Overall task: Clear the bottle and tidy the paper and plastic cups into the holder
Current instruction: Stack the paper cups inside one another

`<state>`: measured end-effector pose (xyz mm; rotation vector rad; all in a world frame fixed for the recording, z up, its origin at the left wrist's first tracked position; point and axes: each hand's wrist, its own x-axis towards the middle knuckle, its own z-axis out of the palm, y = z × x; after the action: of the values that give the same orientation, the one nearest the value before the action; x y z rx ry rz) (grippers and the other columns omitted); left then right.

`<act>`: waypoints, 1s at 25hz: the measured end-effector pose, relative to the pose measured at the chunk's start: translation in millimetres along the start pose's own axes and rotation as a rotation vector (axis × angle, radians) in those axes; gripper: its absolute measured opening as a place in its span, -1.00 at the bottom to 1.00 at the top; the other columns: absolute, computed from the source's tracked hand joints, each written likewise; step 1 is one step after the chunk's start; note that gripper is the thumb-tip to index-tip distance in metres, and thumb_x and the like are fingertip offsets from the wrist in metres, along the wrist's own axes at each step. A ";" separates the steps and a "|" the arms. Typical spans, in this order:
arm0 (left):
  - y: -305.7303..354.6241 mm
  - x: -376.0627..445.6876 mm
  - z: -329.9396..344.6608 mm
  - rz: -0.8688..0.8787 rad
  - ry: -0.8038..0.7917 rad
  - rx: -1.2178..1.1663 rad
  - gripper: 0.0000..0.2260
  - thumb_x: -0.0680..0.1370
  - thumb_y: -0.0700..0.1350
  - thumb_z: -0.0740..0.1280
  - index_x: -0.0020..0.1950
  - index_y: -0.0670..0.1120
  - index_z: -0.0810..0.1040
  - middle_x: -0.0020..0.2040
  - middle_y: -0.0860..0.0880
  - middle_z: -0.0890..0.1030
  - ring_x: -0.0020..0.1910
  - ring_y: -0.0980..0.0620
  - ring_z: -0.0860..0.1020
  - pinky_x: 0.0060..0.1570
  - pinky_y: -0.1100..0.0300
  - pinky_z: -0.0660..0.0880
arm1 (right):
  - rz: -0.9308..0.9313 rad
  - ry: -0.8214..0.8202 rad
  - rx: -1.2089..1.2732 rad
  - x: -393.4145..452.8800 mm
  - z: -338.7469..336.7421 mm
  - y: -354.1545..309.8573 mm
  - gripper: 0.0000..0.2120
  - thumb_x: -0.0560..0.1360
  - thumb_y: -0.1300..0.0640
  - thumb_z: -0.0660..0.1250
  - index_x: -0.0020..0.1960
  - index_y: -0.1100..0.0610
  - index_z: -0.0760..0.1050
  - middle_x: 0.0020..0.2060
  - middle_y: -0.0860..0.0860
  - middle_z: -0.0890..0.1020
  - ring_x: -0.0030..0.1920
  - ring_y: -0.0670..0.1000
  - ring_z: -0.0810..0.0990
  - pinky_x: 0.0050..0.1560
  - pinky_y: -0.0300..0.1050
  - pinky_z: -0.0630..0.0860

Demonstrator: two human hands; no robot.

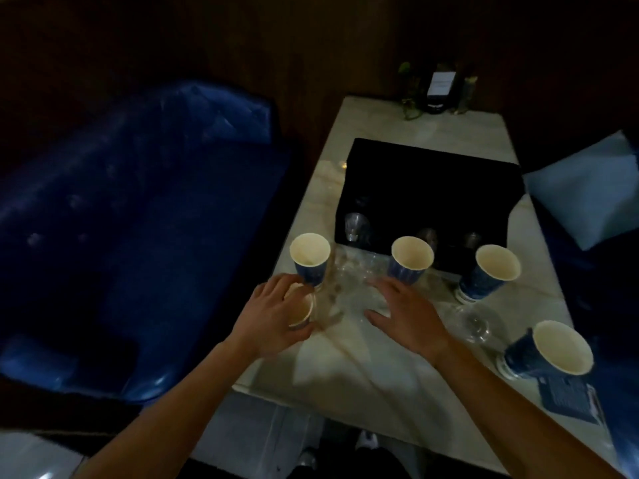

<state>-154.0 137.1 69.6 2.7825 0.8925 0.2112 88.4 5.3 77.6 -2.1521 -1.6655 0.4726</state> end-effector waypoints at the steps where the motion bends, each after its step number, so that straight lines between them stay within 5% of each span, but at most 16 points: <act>1: -0.7 2.9 1.5 -0.072 -0.056 -0.012 -0.34 0.42 0.38 0.20 0.45 0.13 0.26 0.46 -0.02 0.33 0.45 -0.12 0.27 0.35 -0.10 0.32 | -0.047 -0.016 -0.019 22.5 0.1 -3.7 -0.40 0.48 -0.11 0.36 0.47 -0.10 0.26 0.42 -0.06 0.38 0.39 0.00 0.38 0.25 -0.07 0.41; 6: 4.1 16.5 10.1 -0.219 -0.169 0.002 -0.19 0.39 0.43 0.23 0.53 0.14 0.06 0.56 -0.03 0.14 0.52 -0.13 0.10 0.44 -0.14 0.20 | -0.196 -0.167 -0.183 120.9 9.4 -15.2 -0.16 0.39 -0.21 0.39 0.54 -0.14 0.04 0.54 -0.01 0.15 0.52 0.13 0.13 0.40 0.17 0.30; 12: 5.6 24.6 13.1 -0.343 -0.243 -0.045 -0.21 0.40 0.39 0.29 0.53 0.19 0.05 0.55 -0.01 0.13 0.52 -0.11 0.10 0.45 -0.17 0.21 | -0.331 -0.368 -0.310 183.2 34.7 -25.6 -0.01 0.29 -0.33 0.39 0.51 -0.26 -0.15 0.56 -0.06 -0.05 0.54 0.16 -0.03 0.40 0.30 0.19; 25: 4.2 25.4 23.1 -0.362 -0.197 -0.087 -0.27 0.44 0.26 0.34 0.52 0.14 0.12 0.50 -0.01 0.23 0.44 -0.05 0.22 0.36 -0.05 0.36 | -0.332 -0.280 -0.244 175.0 57.7 -28.9 -0.24 0.42 -0.23 0.37 0.50 -0.23 0.05 0.51 0.01 0.13 0.38 0.20 0.29 0.23 0.17 0.43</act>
<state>-126.5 145.0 50.1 2.4534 1.2738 -0.0794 78.7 186.8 35.4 -1.9776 -2.2907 0.5111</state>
